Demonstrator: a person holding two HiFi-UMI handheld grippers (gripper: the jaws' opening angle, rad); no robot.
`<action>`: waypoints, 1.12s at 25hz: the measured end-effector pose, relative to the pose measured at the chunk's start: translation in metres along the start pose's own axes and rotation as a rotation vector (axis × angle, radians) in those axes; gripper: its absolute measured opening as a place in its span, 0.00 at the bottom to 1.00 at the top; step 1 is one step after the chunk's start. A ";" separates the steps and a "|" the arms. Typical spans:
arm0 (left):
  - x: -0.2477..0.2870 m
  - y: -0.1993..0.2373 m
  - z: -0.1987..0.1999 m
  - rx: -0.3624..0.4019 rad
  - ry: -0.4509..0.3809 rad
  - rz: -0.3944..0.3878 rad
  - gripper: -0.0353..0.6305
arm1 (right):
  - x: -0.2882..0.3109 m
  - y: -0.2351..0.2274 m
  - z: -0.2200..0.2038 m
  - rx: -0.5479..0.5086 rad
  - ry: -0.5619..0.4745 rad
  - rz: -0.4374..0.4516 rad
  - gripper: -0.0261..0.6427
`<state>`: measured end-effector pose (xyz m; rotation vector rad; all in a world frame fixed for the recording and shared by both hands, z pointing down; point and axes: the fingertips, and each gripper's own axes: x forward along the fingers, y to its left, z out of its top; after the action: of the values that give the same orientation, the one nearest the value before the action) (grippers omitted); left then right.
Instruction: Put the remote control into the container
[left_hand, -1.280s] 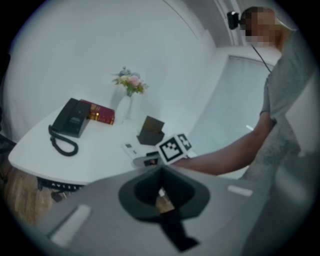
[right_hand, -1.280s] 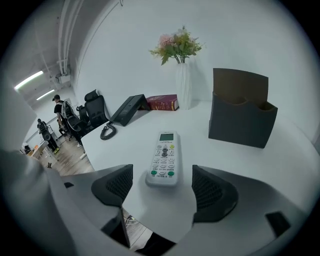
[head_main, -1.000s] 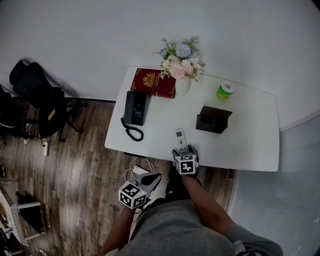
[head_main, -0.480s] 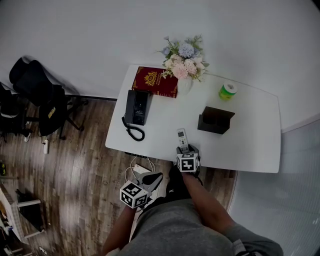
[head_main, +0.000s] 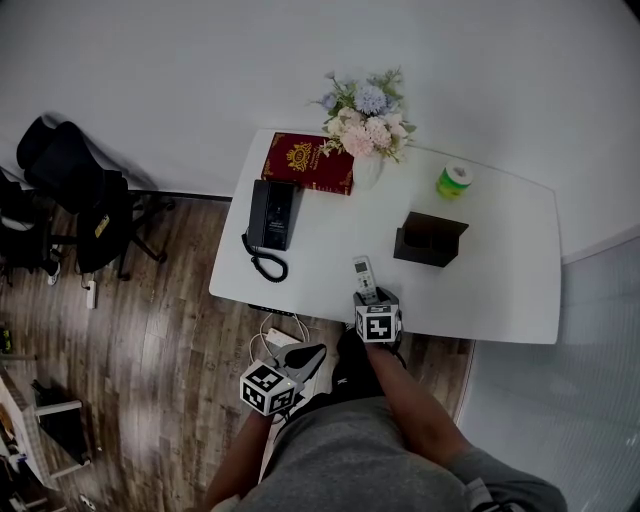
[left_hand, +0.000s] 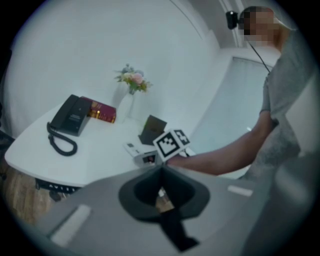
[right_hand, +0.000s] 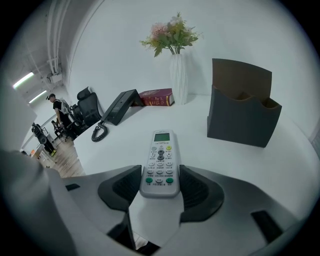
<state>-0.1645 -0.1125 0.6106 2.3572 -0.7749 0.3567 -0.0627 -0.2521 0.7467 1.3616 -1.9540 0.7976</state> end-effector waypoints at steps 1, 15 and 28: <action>0.001 0.000 0.001 0.000 -0.001 -0.001 0.05 | -0.001 0.000 0.002 0.011 -0.006 0.007 0.41; 0.012 -0.002 0.007 0.014 -0.006 -0.030 0.05 | -0.044 -0.002 0.035 0.298 -0.153 0.183 0.41; -0.006 0.017 0.084 -0.154 -0.290 -0.062 0.05 | -0.148 0.029 0.077 0.367 -0.388 0.623 0.41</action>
<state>-0.1746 -0.1740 0.5515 2.3074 -0.8274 -0.0718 -0.0604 -0.2174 0.5807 1.1635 -2.7025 1.3065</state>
